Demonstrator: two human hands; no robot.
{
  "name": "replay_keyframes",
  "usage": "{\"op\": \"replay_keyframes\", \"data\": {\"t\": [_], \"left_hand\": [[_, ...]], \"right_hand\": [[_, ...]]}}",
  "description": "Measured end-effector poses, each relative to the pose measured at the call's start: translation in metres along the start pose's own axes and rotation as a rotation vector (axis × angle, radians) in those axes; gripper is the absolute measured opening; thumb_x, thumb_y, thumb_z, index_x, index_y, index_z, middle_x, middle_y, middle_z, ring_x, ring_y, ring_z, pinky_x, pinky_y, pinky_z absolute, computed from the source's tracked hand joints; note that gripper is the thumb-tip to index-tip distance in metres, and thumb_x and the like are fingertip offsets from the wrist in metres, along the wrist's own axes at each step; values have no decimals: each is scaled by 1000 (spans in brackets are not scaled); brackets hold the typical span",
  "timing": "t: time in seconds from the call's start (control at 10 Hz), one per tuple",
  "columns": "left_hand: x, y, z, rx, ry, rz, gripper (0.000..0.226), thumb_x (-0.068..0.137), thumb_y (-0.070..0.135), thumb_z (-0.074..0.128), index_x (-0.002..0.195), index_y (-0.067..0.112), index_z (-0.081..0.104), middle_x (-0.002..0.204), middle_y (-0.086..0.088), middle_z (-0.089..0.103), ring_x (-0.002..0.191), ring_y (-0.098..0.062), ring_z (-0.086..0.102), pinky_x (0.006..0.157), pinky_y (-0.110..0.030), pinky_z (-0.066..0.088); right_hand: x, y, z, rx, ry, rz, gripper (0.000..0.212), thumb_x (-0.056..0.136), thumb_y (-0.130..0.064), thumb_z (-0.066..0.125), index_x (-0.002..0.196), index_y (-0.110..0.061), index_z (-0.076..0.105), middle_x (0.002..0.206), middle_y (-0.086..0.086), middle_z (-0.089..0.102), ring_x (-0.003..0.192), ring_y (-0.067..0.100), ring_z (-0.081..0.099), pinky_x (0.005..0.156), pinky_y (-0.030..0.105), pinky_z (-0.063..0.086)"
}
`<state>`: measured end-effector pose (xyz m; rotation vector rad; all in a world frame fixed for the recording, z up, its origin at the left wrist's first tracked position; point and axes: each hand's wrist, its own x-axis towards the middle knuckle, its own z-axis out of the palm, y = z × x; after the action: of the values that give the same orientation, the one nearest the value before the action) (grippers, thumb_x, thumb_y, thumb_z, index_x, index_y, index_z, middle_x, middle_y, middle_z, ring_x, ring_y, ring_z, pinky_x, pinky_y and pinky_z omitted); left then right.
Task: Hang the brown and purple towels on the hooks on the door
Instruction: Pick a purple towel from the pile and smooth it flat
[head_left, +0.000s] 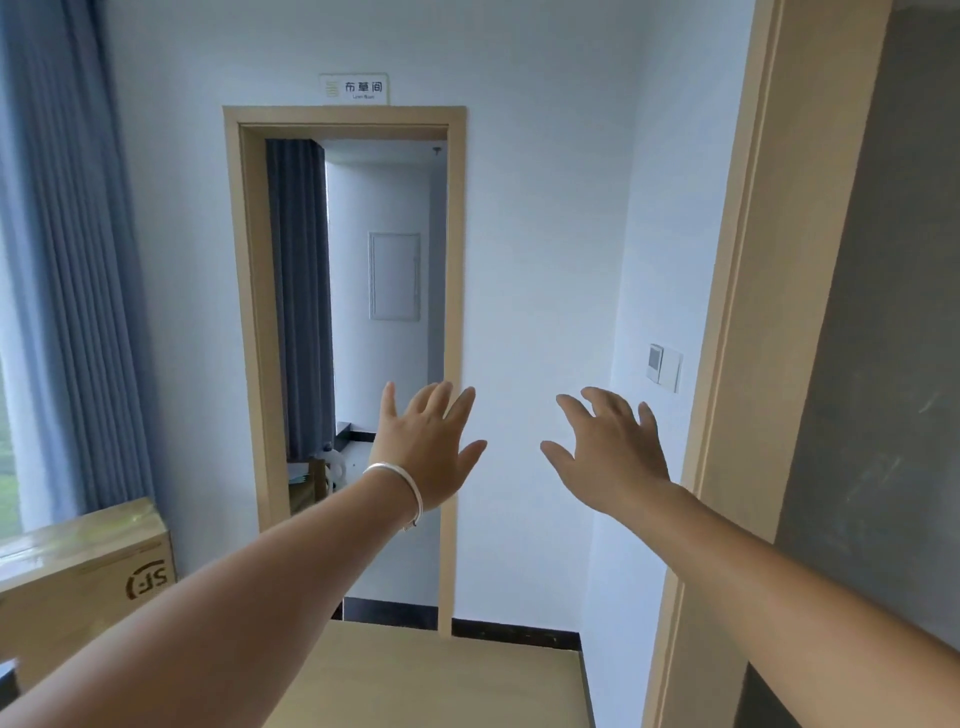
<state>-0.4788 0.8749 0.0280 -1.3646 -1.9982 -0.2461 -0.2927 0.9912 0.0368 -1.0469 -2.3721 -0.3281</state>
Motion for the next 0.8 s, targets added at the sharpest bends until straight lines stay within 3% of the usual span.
{"op": "replay_keyframes", "data": {"t": [0.4, 0.8], "left_hand": [[137, -12, 137, -5, -25, 27, 62, 94, 56, 30, 146, 24, 20, 147, -1, 32, 138, -18, 29, 114, -60, 9], [322, -75, 298, -61, 8, 25, 63, 94, 56, 26, 148, 25, 16, 151, 0, 27, 140, -17, 25, 114, -58, 8]], "right_hand": [[145, 45, 121, 14, -48, 1, 60, 95, -56, 36, 148, -30, 24, 156, 2, 22, 145, 20, 14, 117, 51, 7], [352, 48, 230, -44, -17, -10, 61, 95, -55, 37, 148, -29, 25, 156, 3, 22, 144, 20, 16, 117, 50, 9]]}}
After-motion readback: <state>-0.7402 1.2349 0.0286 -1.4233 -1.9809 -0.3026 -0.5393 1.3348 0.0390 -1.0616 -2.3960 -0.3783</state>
